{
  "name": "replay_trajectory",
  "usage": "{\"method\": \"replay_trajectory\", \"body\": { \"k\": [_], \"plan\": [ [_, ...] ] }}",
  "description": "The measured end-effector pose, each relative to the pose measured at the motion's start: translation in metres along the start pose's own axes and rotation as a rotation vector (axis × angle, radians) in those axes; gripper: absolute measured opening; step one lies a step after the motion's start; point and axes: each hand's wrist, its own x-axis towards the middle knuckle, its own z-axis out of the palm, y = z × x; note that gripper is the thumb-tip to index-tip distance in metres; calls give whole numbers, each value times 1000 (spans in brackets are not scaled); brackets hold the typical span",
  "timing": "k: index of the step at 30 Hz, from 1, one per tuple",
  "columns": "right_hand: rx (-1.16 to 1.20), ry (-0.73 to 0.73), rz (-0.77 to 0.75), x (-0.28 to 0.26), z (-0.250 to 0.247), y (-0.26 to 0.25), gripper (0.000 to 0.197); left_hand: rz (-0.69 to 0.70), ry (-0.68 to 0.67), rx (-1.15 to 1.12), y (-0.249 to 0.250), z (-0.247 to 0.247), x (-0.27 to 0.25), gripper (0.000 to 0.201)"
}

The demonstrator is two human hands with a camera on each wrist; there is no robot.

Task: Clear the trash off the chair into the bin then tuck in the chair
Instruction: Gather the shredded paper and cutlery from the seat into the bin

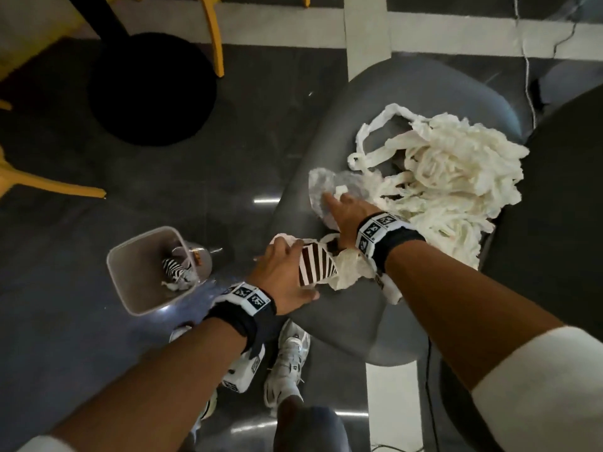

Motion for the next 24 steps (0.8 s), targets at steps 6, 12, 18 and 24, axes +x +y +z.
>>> {"method": "replay_trajectory", "body": {
  "k": [6,12,18,24],
  "plan": [
    [126,-96,40,-24,11,3,39,22,80,91,-1,-2,4,72],
    [481,-26,67,-35,15,-35,31,-49,211,-273,-22,-36,-3,22],
    [828,22,68,-29,22,-122,41,-290,247,-747,-57,-64,-27,20],
    [988,28,45,-2,32,-240,37,-487,293,-903,-138,-88,-51,14]
  ]
}}
